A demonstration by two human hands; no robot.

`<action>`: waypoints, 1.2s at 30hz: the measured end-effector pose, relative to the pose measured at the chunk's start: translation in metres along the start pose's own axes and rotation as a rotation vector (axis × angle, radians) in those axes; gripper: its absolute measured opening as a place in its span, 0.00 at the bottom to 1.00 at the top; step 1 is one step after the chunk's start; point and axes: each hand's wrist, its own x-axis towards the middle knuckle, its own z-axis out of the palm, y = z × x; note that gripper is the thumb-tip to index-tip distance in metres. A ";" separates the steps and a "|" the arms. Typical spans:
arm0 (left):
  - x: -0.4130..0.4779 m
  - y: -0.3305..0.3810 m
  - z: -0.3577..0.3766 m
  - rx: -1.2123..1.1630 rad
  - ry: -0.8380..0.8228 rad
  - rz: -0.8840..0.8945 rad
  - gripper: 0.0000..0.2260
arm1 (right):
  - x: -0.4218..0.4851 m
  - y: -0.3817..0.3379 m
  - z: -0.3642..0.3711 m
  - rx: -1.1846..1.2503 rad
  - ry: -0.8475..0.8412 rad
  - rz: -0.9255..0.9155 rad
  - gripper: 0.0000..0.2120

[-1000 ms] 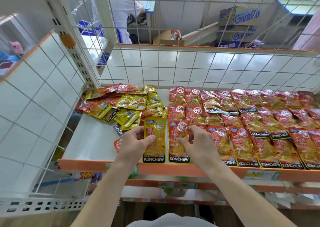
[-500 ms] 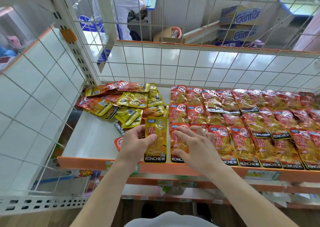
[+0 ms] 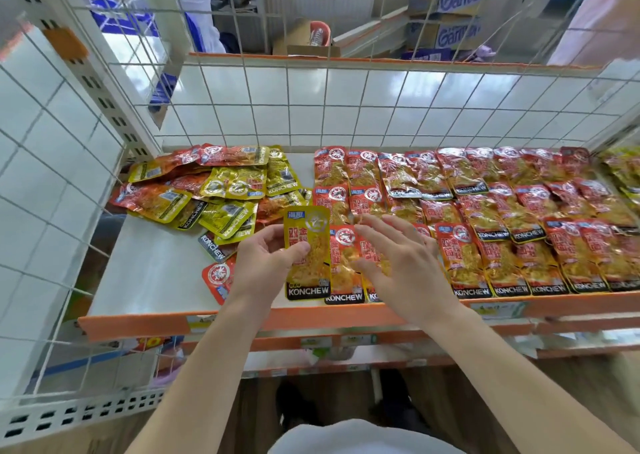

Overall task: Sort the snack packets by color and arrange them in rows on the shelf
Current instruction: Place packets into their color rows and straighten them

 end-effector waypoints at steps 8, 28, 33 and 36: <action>-0.023 0.011 0.073 0.056 0.002 0.069 0.08 | -0.028 0.053 -0.041 0.083 0.124 -0.036 0.23; -0.152 -0.011 0.435 0.116 -0.149 0.108 0.07 | -0.200 0.330 -0.241 0.093 0.262 0.140 0.25; -0.159 -0.008 0.473 0.124 -0.220 0.121 0.08 | -0.212 0.358 -0.252 0.060 0.325 0.167 0.24; -0.153 -0.008 0.491 0.137 -0.248 0.138 0.09 | -0.213 0.374 -0.255 0.037 0.361 0.184 0.24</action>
